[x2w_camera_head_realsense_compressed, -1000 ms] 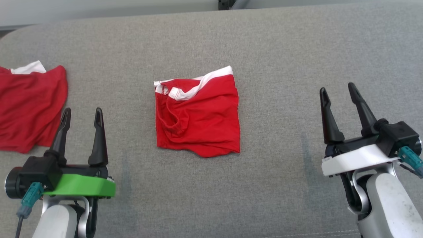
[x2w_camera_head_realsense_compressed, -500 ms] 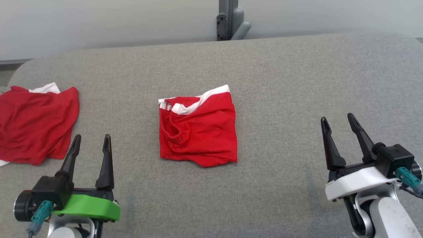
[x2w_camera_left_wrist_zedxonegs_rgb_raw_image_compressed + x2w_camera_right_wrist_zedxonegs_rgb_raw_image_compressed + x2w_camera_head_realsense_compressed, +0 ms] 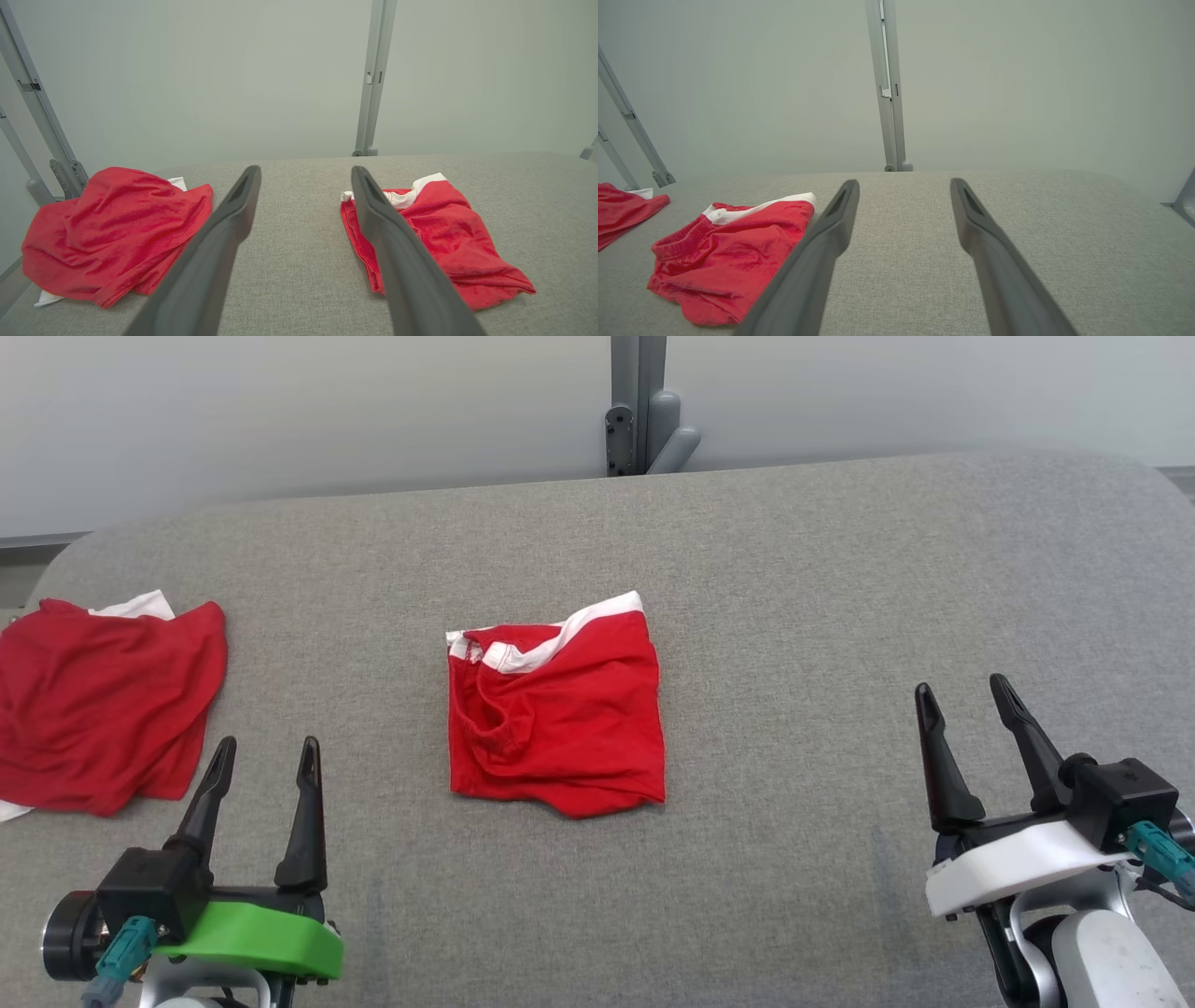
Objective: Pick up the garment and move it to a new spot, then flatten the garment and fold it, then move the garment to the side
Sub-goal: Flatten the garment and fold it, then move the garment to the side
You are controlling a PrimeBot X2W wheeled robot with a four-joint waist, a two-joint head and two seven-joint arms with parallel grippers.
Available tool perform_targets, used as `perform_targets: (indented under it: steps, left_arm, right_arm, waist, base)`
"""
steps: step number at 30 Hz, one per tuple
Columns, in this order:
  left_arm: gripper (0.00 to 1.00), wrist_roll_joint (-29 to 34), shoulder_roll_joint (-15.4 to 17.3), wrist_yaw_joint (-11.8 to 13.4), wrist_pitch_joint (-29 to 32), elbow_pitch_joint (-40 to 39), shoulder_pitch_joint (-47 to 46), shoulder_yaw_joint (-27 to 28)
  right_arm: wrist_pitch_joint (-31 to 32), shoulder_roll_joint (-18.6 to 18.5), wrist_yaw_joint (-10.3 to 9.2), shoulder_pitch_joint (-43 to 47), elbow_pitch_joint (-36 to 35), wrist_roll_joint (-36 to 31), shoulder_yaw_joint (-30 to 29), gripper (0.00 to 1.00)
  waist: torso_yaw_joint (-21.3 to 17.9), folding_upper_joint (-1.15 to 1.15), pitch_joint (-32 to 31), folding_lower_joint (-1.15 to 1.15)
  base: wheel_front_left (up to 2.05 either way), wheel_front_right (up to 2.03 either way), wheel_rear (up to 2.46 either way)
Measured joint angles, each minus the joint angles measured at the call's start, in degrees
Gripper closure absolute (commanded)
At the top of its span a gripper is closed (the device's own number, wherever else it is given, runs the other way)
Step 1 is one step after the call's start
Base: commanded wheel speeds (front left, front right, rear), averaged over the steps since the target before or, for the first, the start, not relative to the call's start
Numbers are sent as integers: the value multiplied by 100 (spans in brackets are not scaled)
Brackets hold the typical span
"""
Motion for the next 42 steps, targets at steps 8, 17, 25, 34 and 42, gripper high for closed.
perform_targets:
  steps: [8,17,25,34,42]
  left_arm:
    - [0,-5,26,11,19,-30,0,-15]
    - [0,-42,32,49,22,-34,-4,-52]
    - [0,-42,32,53,-1,-59,-124,-107]
    - [0,-41,-90,-103,-178,-2,-755,-256]
    - [0,-15,-293,-260,-369,258,-1240,-401]
  right_arm:
    - [14,18,0,1,-2,0,-27,0]
    - [-11,34,0,0,15,-1,-57,0]
    - [16,25,0,-29,115,9,-89,0]
    - [125,-36,0,-761,805,125,505,0]
    - [112,46,0,-1580,2026,444,1367,0]
  waist:
    - [0,0,30,0]
    - [20,0,62,0]
    - [122,0,141,0]
    - [458,0,576,0]
    - [862,0,1065,0]
  base:
    - [0,0,0]
    - [0,0,0]
    - [0,0,0]
    - [0,0,0]
    - [0,0,0]
